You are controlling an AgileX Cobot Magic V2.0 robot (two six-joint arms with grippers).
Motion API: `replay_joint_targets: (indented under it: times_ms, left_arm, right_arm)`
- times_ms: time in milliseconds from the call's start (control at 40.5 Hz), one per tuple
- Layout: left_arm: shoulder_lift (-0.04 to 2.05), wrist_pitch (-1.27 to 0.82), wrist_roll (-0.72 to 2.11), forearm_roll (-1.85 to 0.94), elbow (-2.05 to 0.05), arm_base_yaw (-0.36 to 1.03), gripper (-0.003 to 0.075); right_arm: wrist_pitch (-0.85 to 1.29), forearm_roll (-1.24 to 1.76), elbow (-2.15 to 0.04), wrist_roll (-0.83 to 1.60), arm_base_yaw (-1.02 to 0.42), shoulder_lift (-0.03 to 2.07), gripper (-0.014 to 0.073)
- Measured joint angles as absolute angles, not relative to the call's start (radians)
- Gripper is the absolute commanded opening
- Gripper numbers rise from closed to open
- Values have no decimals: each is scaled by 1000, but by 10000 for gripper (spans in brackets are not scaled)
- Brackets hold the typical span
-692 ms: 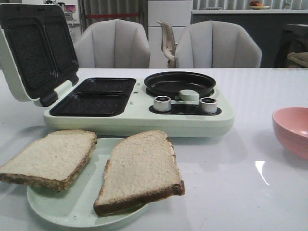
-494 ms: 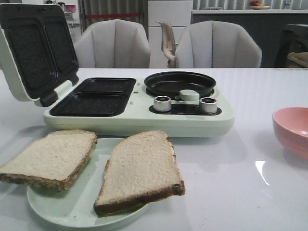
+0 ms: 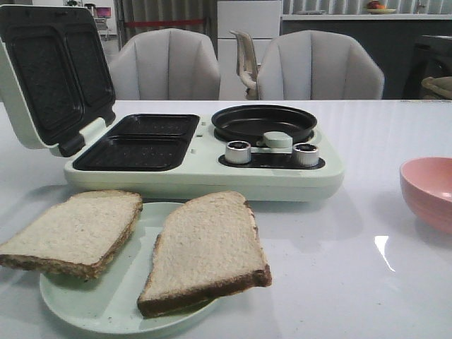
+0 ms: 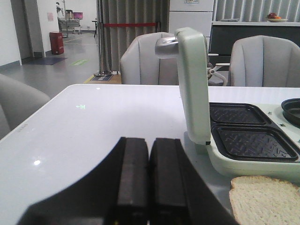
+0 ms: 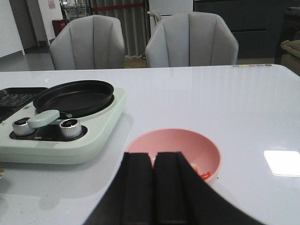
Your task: Make breakfast with bread and shrimp
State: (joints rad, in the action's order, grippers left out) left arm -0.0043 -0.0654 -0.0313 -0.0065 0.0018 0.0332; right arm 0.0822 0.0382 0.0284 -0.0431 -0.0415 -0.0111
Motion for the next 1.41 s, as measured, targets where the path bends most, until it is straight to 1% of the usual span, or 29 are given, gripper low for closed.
replay_joint_targets:
  times_ms: [346,445,544,692,890,989,1211,1409]
  left_arm:
    - [-4,-48,-31,-6,2,33,101]
    - [-4,-45,-31,-6,-16,33,101]
    - [-4,-51,-31,-6,-83,33,101]
    - [-2,-126,-31,0,-258,33,101]
    - [97,-310,-31,0,-472,33,101]
    - [168,-405,-31,0,-539,33,101]
    - [310,-560,-31,0,-566,35,101]
    - [390,-661,-31,0,-566,35,101]
  right_arm:
    - [82,38,28,-43,-41,-11,44]
    - [106,38,-7,-43,-41,-11,44]
    - [155,38,-86,-43,-41,-11,44]
    - [260,38,-244,-43,-41,4,44]
    - [400,38,-436,-43,-41,150,44]
    - [484,38,-510,-43,-41,241,44]
    - [590,38,-540,-43,-41,432,44]
    - [634,38,-540,-43,-41,547,44]
